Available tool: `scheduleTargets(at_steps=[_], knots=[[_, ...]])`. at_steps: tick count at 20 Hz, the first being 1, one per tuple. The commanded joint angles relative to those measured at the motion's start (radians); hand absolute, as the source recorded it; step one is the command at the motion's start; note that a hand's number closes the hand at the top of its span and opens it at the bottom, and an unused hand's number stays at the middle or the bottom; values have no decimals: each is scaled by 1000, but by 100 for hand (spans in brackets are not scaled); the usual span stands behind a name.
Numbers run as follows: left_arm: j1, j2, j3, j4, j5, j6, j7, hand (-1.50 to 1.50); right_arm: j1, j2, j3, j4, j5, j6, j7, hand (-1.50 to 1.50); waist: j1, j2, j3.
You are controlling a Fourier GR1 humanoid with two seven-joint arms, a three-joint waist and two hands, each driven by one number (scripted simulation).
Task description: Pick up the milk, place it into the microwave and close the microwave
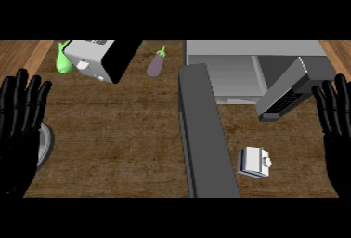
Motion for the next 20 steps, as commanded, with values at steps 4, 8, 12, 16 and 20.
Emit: scheduleTargets(at_steps=[4, 8, 12, 16, 20], knots=[[63, -30, 46, 52, 29, 6, -83, -150, 57, 86, 163, -89, 110, -32, -32, -150, 6, 5, 17], [77, -98, -30, 52, 0, 123, 30, -150, 96, 98, 311, -128, 168, -27, 77, -150, 9, 4, 17], [195, -80, 17, -4, 66, 37, -14, -150, 133, 86, 335, -234, 180, -23, 155, -150, 9, 5, 17], [281, -82, 0, -136, 75, 22, 31, -150, 296, 91, 450, -197, 302, -70, 23, -150, 7, 4, 18], [398, -62, 53, -192, 157, -41, -7, -150, 360, 70, 451, -268, 326, -113, 45, -150, 10, 3, 17]])
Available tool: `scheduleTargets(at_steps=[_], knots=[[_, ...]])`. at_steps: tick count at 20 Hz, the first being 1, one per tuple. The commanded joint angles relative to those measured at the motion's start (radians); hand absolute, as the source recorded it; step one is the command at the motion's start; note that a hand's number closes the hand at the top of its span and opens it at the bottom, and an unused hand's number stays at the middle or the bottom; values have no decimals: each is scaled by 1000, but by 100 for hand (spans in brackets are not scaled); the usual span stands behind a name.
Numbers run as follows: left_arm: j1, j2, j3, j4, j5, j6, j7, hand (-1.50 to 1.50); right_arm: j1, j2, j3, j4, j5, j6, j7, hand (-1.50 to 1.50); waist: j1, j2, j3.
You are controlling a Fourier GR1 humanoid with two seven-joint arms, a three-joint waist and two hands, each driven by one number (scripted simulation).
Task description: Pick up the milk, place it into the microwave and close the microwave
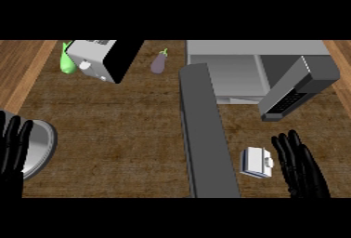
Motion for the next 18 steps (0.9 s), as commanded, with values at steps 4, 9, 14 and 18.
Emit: scheduleTargets(at_steps=[4, 9, 14, 18], knots=[[149, 16, 82, -36, 94, -102, -108, -150, 124, -16, 23, 21, 41, -62, -44, -150, 1, 0, 0], [248, -17, 77, -93, 117, -158, -120, -150, 115, -48, -21, 28, -14, -35, -56, -150, 4, 0, 0], [214, -3, 106, -128, 136, -165, -43, -150, -9, -49, -170, 177, -100, -24, -86, -150, 5, 2, 0], [199, 56, 250, -131, 286, -194, -4, -150, 15, -7, -166, 333, -112, -63, -188, -150, 6, 2, 0]])
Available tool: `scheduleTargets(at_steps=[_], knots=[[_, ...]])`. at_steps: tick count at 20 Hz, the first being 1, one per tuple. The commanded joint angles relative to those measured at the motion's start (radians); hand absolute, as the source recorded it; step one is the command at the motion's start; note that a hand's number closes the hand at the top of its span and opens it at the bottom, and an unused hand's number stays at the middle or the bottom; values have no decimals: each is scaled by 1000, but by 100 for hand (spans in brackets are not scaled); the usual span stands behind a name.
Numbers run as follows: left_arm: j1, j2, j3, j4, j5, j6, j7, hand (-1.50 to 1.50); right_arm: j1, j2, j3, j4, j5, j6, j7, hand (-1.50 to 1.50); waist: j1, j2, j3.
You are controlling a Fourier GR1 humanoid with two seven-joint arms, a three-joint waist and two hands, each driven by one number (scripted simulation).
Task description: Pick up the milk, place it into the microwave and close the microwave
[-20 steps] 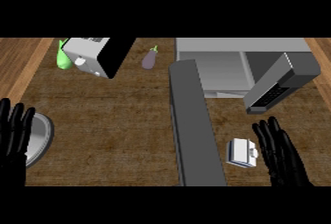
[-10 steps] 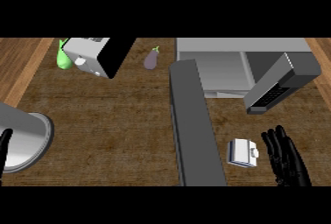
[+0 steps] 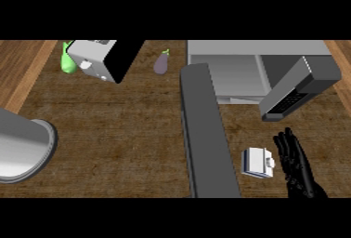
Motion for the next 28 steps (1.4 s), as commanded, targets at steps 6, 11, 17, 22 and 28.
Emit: scheduleTargets(at_steps=[6, 11, 17, 22, 28], knots=[[44, -43, 14, 5, -3, -67, -16, -150, -3, 15, -97, 221, -40, -33, -138, -150, -1, 0, 0], [44, -52, 11, -19, -1, -63, 5, -150, -22, 16, -174, 422, -80, -18, -318, -150, -2, 1, 0], [62, -16, 145, 30, 115, -149, -43, -150, 16, -27, -267, 558, -151, 48, -473, -150, -2, 0, 0], [84, -52, 127, -113, 123, -106, 54, -150, -124, -39, -313, 734, -167, 89, -502, -150, 1, 1, 0], [112, -53, 152, -58, 119, -181, 12, -150, -254, -63, -377, 933, -173, 108, -589, -150, 6, 0, 0]])
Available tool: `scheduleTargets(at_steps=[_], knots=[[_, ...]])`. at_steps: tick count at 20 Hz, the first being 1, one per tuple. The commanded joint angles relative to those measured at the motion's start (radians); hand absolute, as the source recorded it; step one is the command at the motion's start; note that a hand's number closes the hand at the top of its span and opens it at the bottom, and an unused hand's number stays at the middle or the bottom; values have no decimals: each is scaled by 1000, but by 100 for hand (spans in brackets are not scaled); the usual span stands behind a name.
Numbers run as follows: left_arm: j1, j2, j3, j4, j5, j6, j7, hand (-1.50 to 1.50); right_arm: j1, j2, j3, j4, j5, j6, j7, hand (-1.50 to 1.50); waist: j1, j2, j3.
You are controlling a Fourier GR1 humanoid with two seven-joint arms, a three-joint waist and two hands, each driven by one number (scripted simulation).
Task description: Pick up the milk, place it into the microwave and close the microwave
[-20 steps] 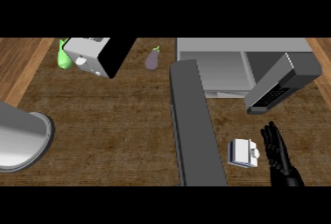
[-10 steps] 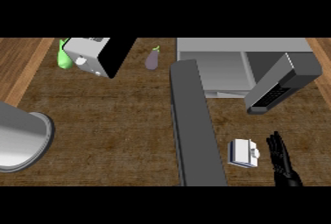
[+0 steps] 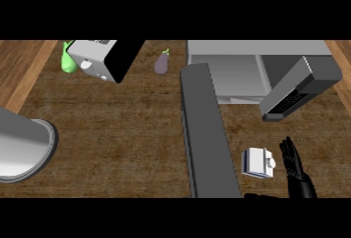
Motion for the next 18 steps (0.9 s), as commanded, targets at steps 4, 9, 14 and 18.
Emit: scheduleTargets(at_steps=[4, 9, 14, 18], knots=[[63, -8, 6, 3, 16, -46, -69, -150, -105, -5, -55, 288, 33, -20, -179, -150, 4, 0, 0], [50, 1, 60, -22, 72, -71, -13, -150, -178, -25, -81, 413, 43, -23, -236, -150, 2, 0, 0], [75, -8, 48, -47, 72, -65, -31, -150, -311, -47, -124, 623, 36, -5, -323, -150, 7, 0, 0], [25, 8, 36, 9, 47, -44, -26, -150, -409, -2, -131, 788, 46, -11, -442, 150, 11, 3, 1]])
